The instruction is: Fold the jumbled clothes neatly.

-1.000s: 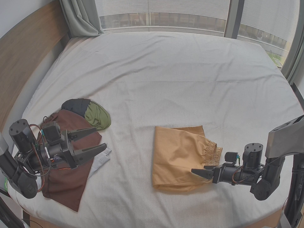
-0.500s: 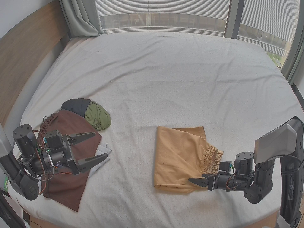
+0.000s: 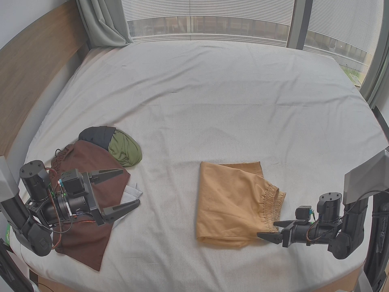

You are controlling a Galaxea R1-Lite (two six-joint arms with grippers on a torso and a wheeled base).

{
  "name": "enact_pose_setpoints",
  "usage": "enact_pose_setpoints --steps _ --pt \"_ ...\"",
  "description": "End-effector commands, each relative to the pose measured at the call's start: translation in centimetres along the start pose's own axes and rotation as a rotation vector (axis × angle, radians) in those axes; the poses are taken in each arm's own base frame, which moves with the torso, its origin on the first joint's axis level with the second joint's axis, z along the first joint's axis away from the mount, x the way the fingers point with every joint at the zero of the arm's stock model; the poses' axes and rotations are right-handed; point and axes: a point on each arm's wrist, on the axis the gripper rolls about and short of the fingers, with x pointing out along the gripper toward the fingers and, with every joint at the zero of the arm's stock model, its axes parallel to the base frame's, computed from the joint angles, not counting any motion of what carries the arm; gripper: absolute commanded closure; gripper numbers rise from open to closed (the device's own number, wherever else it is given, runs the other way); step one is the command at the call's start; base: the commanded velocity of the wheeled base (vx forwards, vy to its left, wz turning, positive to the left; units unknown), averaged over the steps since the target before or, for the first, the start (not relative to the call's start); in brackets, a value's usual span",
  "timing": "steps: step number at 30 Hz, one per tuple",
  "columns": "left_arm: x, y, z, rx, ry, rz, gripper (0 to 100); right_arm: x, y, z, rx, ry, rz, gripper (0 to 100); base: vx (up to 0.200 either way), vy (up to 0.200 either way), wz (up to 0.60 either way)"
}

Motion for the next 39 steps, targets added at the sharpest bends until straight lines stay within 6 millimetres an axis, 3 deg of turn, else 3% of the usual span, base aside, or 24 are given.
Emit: enact_pose_setpoints --steps 1,9,15,23,32,33,39 --pt "0.2 0.0 -0.1 0.007 0.002 -0.005 0 -0.8 -2.0 -1.6 0.002 0.049 -0.041 0 0.0 0.0 0.0" --pt "0.2 -0.3 0.3 0.018 -0.008 -0.017 0 -0.8 -2.9 -2.0 0.024 0.052 -0.066 0 0.0 0.0 0.0" --pt "0.2 -0.3 0.3 0.019 -0.007 -0.017 0 0.7 -3.2 -1.9 0.021 0.047 -0.042 0 0.0 0.0 0.0" --pt "0.2 -0.3 0.3 0.019 -0.009 -0.014 0 3.4 -2.1 -1.1 0.087 0.027 0.027 0 0.0 0.0 0.0" --pt "0.2 -0.2 0.3 0.022 -0.01 -0.012 0 4.2 -1.9 -0.4 0.062 -0.005 0.042 0 0.0 0.0 0.0" --pt "0.2 -0.2 0.3 0.021 -0.009 -0.013 0 4.2 -1.9 -0.4 0.062 -0.005 0.042 100 0.0 0.0 0.0" --pt "0.2 -0.2 0.3 0.021 -0.009 -0.011 0 4.2 -1.8 -0.4 0.061 -0.003 0.044 100 0.0 0.0 0.0"
